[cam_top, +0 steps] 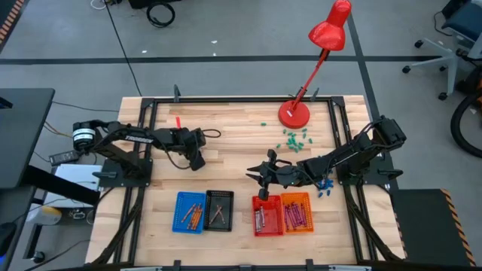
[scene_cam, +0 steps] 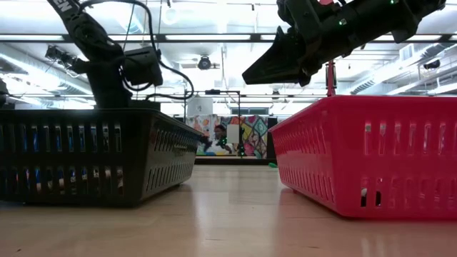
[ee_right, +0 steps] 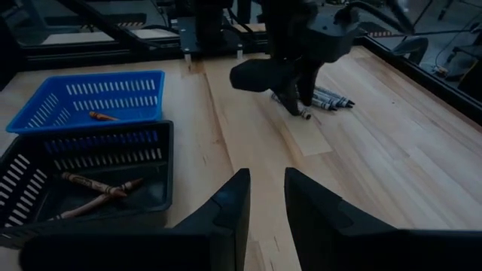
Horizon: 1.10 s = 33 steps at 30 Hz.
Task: Sort crayons
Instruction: Put the black crayon into the red basket
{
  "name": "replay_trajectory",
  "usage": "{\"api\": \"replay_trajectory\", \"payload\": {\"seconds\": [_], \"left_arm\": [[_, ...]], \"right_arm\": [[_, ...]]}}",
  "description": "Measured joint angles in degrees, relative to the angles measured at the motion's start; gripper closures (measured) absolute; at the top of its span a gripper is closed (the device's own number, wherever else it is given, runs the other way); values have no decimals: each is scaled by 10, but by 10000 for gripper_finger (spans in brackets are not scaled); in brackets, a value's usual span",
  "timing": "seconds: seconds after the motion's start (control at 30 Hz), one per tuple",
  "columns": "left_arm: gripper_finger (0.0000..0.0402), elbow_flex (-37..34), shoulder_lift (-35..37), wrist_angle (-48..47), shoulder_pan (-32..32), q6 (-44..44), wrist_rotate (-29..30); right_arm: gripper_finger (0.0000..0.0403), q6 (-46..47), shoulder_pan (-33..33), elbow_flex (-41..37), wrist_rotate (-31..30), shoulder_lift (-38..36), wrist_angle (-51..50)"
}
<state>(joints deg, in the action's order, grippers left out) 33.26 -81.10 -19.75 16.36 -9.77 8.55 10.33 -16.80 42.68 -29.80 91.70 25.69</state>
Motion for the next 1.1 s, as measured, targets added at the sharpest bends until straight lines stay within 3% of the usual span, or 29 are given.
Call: {"api": "replay_trajectory", "payload": {"seconds": [0.37,0.83,1.1], "left_arm": [[253,2,1,-25,-27,23,1],[374,1,2,-32,-28,12,-2],[369,0,2,-21,-28,14,2]], "right_arm": [[314,0,0,0,0,0,1],[314,0,0,0,0,0,2],[314,-1,0,0,0,0,1]]}}
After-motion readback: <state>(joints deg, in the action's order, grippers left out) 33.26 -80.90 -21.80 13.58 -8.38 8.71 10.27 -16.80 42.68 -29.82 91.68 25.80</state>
